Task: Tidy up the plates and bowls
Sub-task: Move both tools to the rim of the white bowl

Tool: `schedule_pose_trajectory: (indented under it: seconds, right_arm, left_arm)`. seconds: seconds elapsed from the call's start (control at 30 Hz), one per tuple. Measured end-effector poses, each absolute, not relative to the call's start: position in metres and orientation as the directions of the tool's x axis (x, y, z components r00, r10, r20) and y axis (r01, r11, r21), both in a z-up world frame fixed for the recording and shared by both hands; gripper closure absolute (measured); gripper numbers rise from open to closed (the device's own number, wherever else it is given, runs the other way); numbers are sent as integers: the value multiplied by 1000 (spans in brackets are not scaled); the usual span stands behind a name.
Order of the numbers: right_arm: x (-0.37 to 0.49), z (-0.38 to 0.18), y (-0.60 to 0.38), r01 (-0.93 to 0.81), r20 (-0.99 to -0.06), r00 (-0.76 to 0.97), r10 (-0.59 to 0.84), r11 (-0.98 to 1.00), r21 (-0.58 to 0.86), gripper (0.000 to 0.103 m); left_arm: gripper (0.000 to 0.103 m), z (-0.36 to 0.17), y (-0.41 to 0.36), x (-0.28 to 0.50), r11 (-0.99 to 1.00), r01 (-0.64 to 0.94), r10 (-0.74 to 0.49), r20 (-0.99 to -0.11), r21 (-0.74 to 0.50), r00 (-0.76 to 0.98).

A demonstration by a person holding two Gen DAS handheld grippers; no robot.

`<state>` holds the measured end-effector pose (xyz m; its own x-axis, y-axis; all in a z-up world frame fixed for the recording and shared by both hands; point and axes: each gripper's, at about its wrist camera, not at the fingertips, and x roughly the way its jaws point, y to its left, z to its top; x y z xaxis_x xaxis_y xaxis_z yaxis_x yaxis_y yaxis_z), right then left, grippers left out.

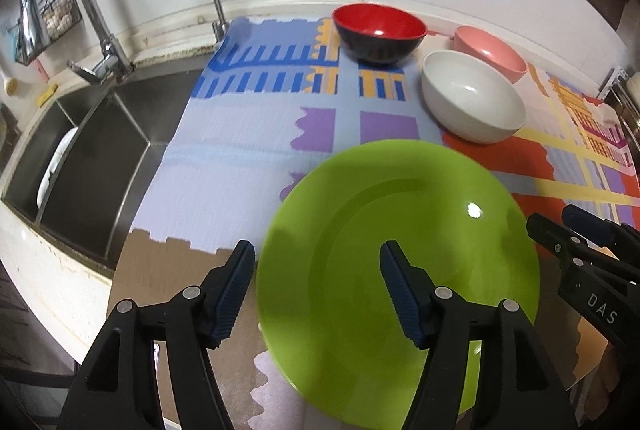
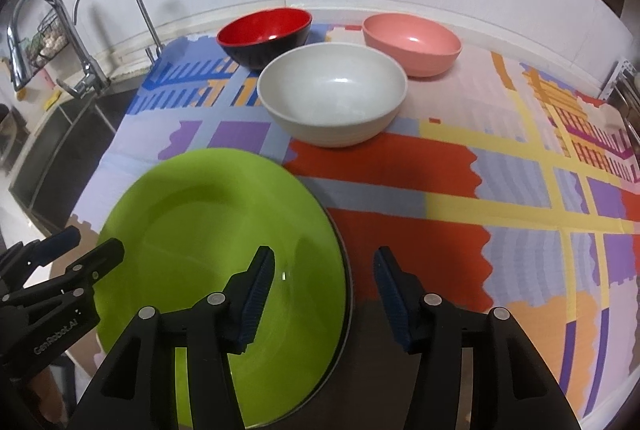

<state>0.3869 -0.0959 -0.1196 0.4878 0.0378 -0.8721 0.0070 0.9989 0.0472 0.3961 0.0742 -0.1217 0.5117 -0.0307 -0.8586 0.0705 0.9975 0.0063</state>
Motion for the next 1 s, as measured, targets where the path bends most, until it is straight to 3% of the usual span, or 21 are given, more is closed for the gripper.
schedule_pose_trajectory:
  seconds: [1.0]
  right_arm:
    - [411, -63, -152, 0, -792, 610, 33, 999, 41, 50]
  left_arm:
    - [38, -68, 9, 444, 987, 160, -100, -779, 0, 619]
